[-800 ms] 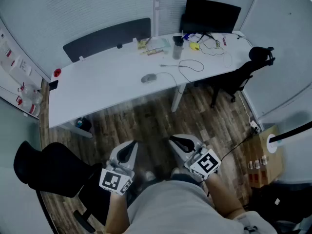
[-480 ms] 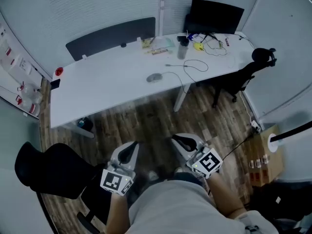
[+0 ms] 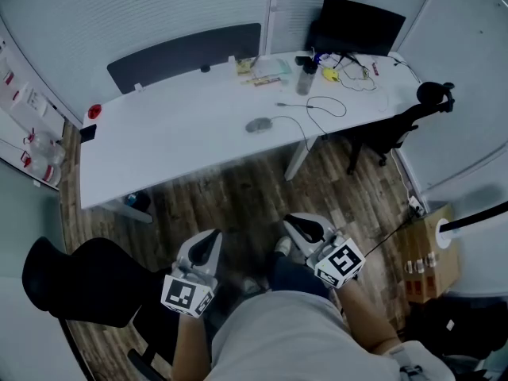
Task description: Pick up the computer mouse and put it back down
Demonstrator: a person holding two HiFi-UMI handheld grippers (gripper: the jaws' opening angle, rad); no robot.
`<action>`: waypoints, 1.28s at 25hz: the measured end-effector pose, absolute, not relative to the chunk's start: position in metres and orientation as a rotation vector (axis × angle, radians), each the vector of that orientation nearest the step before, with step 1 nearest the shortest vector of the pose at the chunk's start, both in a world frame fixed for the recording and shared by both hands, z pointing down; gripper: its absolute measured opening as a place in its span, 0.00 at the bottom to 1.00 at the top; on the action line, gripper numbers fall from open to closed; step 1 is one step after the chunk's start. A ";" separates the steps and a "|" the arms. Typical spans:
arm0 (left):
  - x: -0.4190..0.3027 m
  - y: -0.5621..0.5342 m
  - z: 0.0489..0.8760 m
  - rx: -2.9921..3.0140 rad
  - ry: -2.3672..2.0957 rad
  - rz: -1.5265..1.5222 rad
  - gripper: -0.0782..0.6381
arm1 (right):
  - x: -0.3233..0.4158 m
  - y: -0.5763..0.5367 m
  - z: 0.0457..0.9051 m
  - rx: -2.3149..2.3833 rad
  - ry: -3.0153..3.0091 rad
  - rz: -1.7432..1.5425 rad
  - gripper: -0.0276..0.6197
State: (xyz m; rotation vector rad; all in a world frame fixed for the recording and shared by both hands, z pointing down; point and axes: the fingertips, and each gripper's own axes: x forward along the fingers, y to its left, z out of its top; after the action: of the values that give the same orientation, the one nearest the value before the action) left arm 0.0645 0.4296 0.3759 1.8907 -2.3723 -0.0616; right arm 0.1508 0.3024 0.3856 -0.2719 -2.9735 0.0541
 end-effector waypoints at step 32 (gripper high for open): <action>-0.108 0.122 0.417 1.871 -2.249 0.169 0.12 | -0.003 0.020 0.420 -0.292 -2.940 0.213 0.08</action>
State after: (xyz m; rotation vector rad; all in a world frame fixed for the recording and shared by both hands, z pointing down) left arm -0.1084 0.1217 0.4171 1.8707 -2.2492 0.1687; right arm -0.0030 0.0195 0.4199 -0.2918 -2.9398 0.2129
